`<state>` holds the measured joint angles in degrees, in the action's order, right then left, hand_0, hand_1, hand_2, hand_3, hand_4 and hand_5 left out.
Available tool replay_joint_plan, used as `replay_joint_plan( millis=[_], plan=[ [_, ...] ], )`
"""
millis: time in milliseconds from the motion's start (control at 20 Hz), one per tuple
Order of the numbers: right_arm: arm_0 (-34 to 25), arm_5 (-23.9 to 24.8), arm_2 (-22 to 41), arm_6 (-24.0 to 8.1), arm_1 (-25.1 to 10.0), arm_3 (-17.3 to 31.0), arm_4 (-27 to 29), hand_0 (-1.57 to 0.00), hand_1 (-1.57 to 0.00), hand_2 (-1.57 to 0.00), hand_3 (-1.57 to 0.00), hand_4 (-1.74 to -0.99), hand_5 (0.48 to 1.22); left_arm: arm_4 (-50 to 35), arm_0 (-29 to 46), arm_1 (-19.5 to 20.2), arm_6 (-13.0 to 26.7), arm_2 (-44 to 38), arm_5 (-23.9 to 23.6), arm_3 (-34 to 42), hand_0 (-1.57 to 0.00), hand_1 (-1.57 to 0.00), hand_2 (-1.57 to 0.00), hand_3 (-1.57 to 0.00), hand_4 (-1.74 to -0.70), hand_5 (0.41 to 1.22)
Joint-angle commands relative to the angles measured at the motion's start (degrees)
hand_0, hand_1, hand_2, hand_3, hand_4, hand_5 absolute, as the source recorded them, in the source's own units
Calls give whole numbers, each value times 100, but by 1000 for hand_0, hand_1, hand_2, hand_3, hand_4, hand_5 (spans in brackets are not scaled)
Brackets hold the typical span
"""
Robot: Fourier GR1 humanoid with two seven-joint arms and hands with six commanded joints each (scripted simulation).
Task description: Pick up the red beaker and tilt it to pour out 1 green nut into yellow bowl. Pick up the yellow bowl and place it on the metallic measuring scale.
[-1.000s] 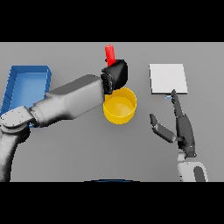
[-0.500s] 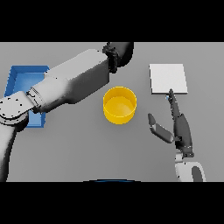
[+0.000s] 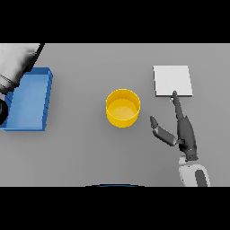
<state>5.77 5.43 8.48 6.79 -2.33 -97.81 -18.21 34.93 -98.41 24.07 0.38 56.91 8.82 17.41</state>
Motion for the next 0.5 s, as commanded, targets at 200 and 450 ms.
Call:
replay_joint_plan(
  millis=[200, 450],
  plan=[
    [-118, -248, -110, 151, 51, 87, 487, 1, 1, 1, 1, -1093, 623, -1798, 475, 726, 320, -1259, -494, -652, -1571, -1571, -1571, -1458, -1739, 1221],
    [-61, -441, -105, 196, -70, 52, 606, 1, 1, 1, 1, -1126, 651, -3150, 1535, 1238, 813, -1843, -1265, -812, -1571, -1571, -1571, -1534, -1740, 1221]
  ],
)
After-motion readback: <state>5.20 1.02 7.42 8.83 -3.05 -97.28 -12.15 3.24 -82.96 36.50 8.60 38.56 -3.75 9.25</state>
